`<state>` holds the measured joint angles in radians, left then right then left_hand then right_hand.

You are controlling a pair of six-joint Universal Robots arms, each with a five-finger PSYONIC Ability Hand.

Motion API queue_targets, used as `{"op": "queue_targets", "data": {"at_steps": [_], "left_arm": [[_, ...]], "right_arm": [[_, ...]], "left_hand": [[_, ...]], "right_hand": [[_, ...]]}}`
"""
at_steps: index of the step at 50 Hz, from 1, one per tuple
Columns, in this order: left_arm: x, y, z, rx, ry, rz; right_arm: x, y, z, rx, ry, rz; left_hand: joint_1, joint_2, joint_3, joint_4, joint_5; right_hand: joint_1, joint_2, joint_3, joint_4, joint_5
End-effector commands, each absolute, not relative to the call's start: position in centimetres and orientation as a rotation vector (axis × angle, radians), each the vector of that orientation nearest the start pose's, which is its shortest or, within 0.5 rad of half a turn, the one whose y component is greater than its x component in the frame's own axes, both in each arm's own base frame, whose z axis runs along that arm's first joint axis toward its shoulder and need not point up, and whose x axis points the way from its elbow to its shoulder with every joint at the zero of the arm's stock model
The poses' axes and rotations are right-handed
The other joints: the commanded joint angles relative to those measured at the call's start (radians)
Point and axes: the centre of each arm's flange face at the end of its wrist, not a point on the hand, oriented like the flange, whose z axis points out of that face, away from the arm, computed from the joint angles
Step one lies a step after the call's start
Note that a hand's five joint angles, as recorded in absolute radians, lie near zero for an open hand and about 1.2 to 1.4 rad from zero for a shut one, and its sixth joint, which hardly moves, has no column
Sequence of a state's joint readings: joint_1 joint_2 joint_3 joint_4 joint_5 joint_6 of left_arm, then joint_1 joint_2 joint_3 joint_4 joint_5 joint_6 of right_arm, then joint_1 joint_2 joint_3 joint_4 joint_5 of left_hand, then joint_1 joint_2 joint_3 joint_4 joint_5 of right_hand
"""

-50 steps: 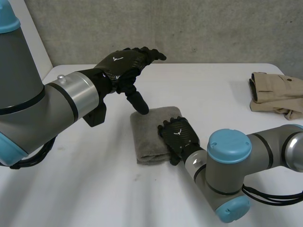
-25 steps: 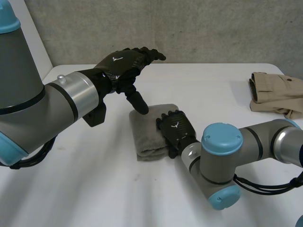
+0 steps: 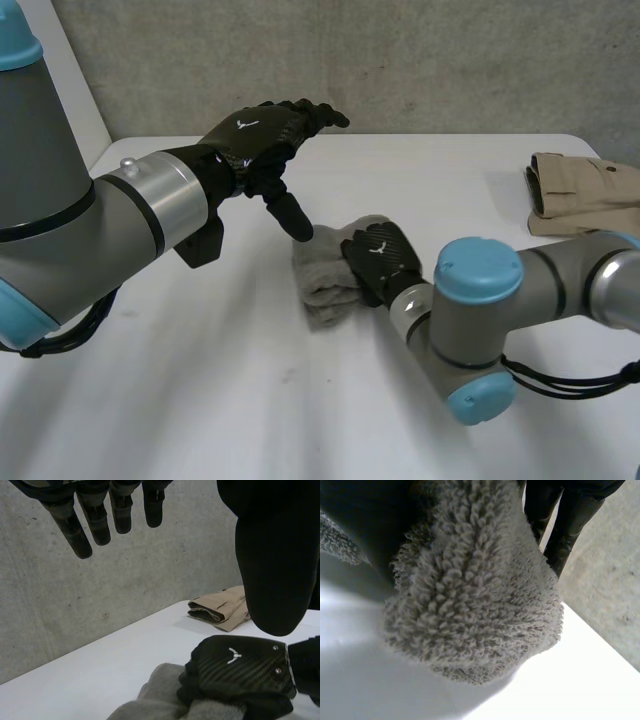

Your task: Fold the laundry.

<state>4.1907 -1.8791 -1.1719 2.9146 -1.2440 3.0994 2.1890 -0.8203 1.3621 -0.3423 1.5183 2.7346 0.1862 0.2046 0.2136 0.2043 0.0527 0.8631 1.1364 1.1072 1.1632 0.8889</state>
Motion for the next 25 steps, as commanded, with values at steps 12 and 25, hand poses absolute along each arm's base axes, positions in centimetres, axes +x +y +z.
{"op": "queue_targets", "data": {"at_steps": [12, 25], "left_arm": [[-32.0, -23.5, 30.2, -0.729, -1.865, 1.543], [-32.1, -23.8, 29.6, -0.726, -1.875, 1.535]], "right_arm": [[23.5, -36.1, 13.0, -1.206, 2.226, -1.956], [22.1, -44.5, 18.1, -1.186, 1.959, -2.275]], "left_hand": [[0.007, -0.012, -0.021, -0.011, -0.034], [0.013, -0.006, -0.015, -0.005, -0.028]], "right_hand": [[0.473, 0.199, 0.228, 0.172, 0.272], [0.484, 0.211, 0.24, 0.184, 0.284]]}}
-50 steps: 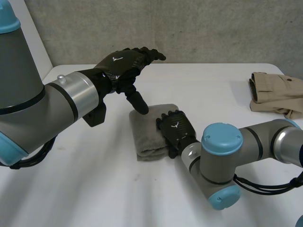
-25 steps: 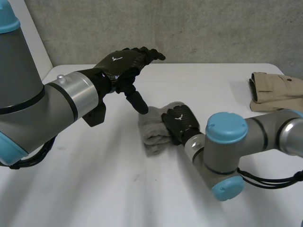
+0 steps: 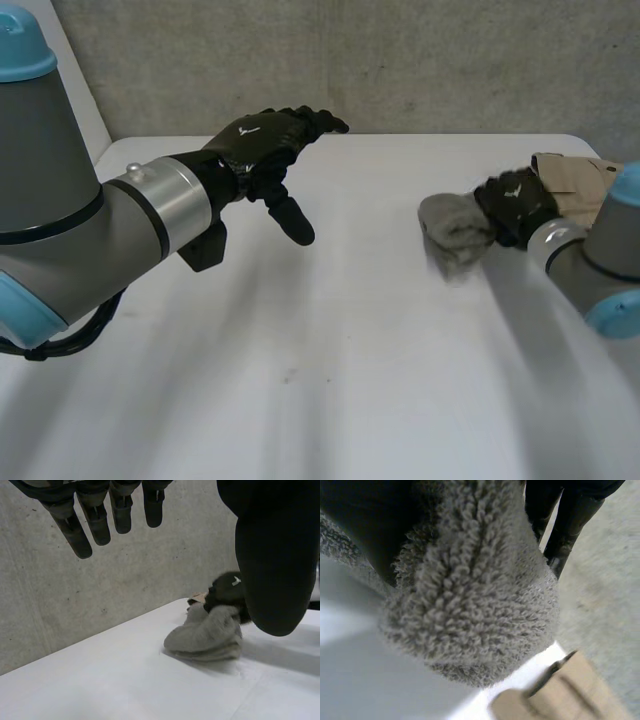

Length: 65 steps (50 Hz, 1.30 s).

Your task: Fold the laundry.

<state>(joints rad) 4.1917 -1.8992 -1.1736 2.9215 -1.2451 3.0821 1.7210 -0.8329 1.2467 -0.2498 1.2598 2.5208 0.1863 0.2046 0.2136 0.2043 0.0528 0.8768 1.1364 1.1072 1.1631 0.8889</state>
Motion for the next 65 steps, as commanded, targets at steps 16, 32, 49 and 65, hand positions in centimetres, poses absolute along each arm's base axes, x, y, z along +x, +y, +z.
{"op": "queue_targets", "data": {"at_steps": [16, 32, 49, 65], "left_arm": [[-31.8, -24.4, 29.0, -0.712, -1.889, 1.543], [-32.0, -24.6, 27.9, -0.714, -1.914, 1.516], [-31.9, -24.5, 28.3, -0.712, -1.905, 1.527], [-29.8, -23.9, 33.1, -0.619, -1.853, 1.735]], "right_arm": [[13.4, -53.8, 28.2, -0.776, 1.748, -2.784], [6.3, -54.3, 12.3, -0.933, 2.191, -2.32], [5.2, -51.3, 23.7, -0.912, 2.223, -2.574], [20.2, -39.8, 33.1, -0.57, 2.014, -2.581]], "left_hand": [[0.015, -0.003, -0.012, -0.003, -0.026], [0.015, -0.003, -0.012, -0.003, -0.026], [0.015, -0.003, -0.012, -0.003, -0.026], [0.004, -0.015, -0.024, -0.014, -0.037]], "right_hand": [[0.468, 0.208, 0.237, 0.181, 0.281], [0.394, 0.135, 0.164, 0.108, 0.208], [-0.702, -0.962, -0.933, -0.989, -0.889], [-0.702, -0.962, -0.933, -0.989, -0.889]]}}
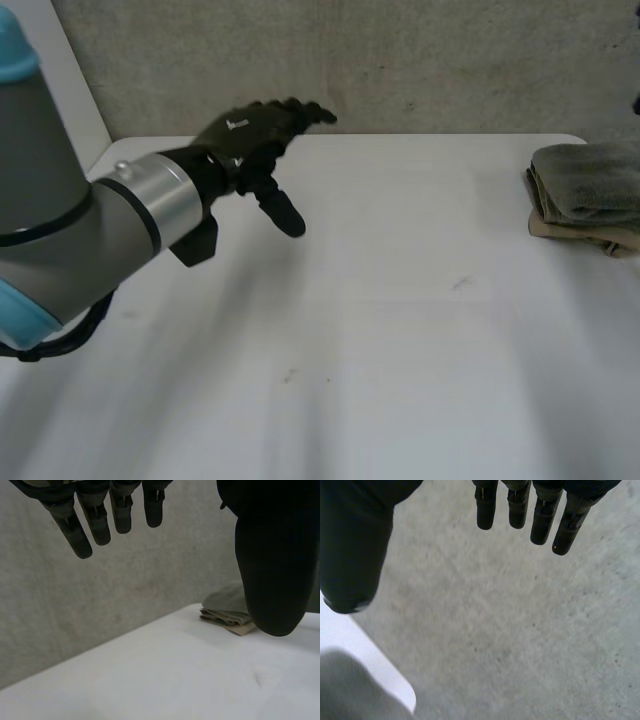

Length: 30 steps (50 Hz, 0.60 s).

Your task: Fold the laundry.

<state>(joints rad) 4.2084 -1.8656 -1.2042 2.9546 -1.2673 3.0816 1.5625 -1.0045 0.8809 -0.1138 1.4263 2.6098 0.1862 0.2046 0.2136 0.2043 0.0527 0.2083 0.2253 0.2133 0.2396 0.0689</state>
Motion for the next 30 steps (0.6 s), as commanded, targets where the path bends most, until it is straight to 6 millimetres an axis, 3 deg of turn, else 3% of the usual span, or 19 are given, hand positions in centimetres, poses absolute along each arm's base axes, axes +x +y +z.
{"op": "queue_targets", "data": {"at_steps": [1, 2, 5, 11, 16, 24, 30], "left_arm": [[-29.1, -24.1, 33.7, -0.578, -1.867, 1.782], [-28.7, -24.4, 33.9, -0.557, -1.878, 1.804], [-27.2, -25.0, 34.1, -0.485, -1.931, 1.866], [-25.0, -26.2, 33.1, -0.405, -2.021, 1.896], [-24.1, -26.8, 32.0, -0.378, -2.073, 1.881], [-24.3, -27.3, 31.5, -0.364, -2.032, 1.921], [-24.4, -27.9, 29.4, -0.352, -1.986, 1.963]], "right_arm": [[20.9, -38.9, 33.3, -0.559, 1.998, -2.559], [22.6, -36.7, 33.3, -0.541, 1.983, -2.489], [24.0, -34.7, 32.9, -0.535, 1.976, -2.414], [27.1, -30.6, 29.9, -0.614, 2.012, -2.237], [26.7, -29.8, 29.1, -0.59, 2.065, -2.23], [26.3, -29.4, 28.9, -0.54, 2.069, -2.264], [27.0, -29.0, 26.5, -0.576, 1.993, -2.271]], "left_hand": [[0.001, -0.018, -0.026, -0.017, -0.04], [0.001, -0.018, -0.026, -0.017, -0.04], [-0.005, -0.023, -0.032, -0.023, -0.046], [-0.005, -0.023, -0.032, -0.023, -0.046], [-0.012, -0.03, -0.039, -0.03, -0.053], [-0.012, -0.03, -0.039, -0.03, -0.053], [-0.012, -0.03, -0.039, -0.03, -0.053]], "right_hand": [[-0.034, -0.051, -0.039, -0.065, -0.069], [-0.034, -0.051, -0.039, -0.065, -0.069], [-0.034, -0.051, -0.039, -0.065, -0.069], [-0.034, -0.051, -0.039, -0.065, -0.069], [-0.034, -0.051, -0.039, -0.065, -0.069], [-0.034, -0.051, -0.039, -0.065, -0.069], [-0.034, -0.051, -0.039, -0.065, -0.069]]}}
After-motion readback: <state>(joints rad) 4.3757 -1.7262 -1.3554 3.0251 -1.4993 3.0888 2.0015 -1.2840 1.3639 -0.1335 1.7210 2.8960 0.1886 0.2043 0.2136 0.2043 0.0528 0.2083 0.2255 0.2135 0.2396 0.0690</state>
